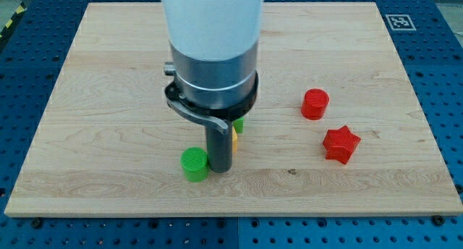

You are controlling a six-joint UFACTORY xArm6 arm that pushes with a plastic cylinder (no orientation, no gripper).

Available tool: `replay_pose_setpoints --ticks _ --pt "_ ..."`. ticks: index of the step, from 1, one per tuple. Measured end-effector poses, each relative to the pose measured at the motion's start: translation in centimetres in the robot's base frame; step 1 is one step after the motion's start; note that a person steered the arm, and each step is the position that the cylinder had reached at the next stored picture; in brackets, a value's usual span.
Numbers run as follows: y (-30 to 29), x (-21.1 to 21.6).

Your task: Slide the yellow hexagon towards the red circle

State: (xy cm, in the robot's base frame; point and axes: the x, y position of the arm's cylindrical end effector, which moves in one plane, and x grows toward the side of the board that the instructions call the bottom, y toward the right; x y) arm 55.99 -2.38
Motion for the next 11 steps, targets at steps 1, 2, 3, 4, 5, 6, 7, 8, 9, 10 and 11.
replay_pose_setpoints --ticks 1,2,3,4,5,6,7,8,9,10,11 --pt "-0.3 0.0" --pt "-2.4 0.0" --pt "-3.9 -0.3" --pt "-2.8 -2.7" --pt "-1.2 -3.2" --pt "1.5 -3.1" --pt "3.3 -2.9" --pt "3.4 -0.9" --pt "4.5 -0.2" --pt "5.7 -0.7" --pt "6.8 -2.1"
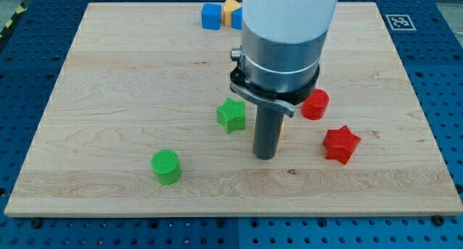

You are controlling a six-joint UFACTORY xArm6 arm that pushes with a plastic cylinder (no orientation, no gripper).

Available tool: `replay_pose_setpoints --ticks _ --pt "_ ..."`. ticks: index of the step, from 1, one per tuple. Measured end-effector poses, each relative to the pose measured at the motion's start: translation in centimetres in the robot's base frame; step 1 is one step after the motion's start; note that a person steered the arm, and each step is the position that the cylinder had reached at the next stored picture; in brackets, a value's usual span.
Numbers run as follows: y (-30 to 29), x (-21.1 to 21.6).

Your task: Slide the yellow hexagon towards the red circle

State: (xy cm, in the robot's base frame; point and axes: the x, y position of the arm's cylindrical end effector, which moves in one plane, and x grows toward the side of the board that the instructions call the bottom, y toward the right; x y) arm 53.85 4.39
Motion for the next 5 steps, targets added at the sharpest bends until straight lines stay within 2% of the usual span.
replay_pose_setpoints --ticks 5 --pt "2.5 -7.7"
